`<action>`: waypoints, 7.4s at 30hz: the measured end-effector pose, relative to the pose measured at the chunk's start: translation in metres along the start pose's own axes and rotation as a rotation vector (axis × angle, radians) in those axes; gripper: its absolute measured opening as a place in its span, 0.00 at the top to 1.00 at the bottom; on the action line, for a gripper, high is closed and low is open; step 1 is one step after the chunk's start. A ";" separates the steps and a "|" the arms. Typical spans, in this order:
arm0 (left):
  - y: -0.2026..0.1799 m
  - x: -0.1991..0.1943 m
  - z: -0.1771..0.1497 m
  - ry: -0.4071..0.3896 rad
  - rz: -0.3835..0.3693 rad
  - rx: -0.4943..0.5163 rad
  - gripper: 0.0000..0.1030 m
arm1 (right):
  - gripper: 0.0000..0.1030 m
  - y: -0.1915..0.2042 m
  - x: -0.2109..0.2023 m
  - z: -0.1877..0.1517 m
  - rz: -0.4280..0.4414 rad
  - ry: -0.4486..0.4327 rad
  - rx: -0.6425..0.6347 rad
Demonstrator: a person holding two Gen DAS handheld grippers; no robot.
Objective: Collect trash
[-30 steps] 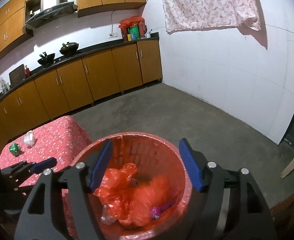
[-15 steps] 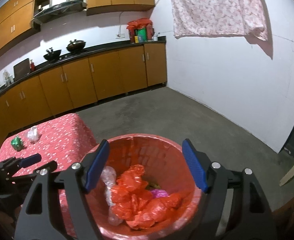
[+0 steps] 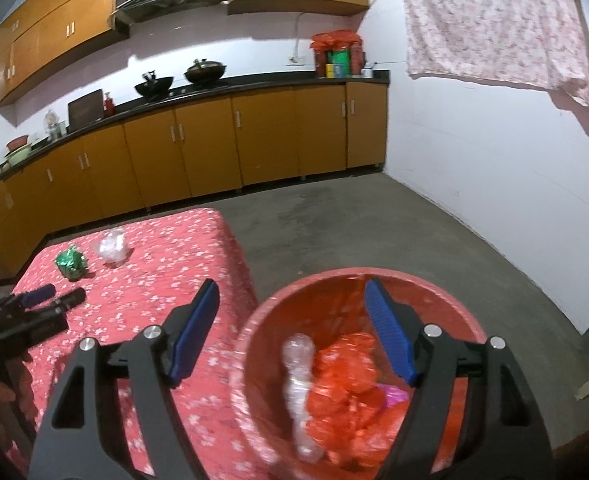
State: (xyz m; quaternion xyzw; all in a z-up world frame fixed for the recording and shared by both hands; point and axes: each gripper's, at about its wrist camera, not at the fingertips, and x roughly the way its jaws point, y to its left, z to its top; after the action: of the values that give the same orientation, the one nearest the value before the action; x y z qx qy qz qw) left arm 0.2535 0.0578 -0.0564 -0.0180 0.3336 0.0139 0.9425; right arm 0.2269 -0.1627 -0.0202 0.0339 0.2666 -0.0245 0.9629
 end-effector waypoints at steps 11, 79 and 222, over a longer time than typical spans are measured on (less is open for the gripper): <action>0.090 0.068 0.054 -0.002 0.142 -0.200 0.26 | 0.28 0.085 0.052 0.007 0.083 0.007 -0.128; 0.107 -0.023 0.028 -0.023 0.128 -0.069 0.80 | 0.80 0.160 0.080 0.025 0.230 0.156 -0.140; -0.056 -0.223 -0.090 -0.313 -0.134 0.138 0.02 | 0.04 0.011 -0.210 -0.085 -0.106 -0.181 -0.016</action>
State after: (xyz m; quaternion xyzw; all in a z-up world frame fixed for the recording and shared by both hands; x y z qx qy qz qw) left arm 0.0253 -0.0048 0.0157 0.0269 0.1813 -0.0692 0.9806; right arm 0.0045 -0.1388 0.0153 0.0095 0.1802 -0.0763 0.9806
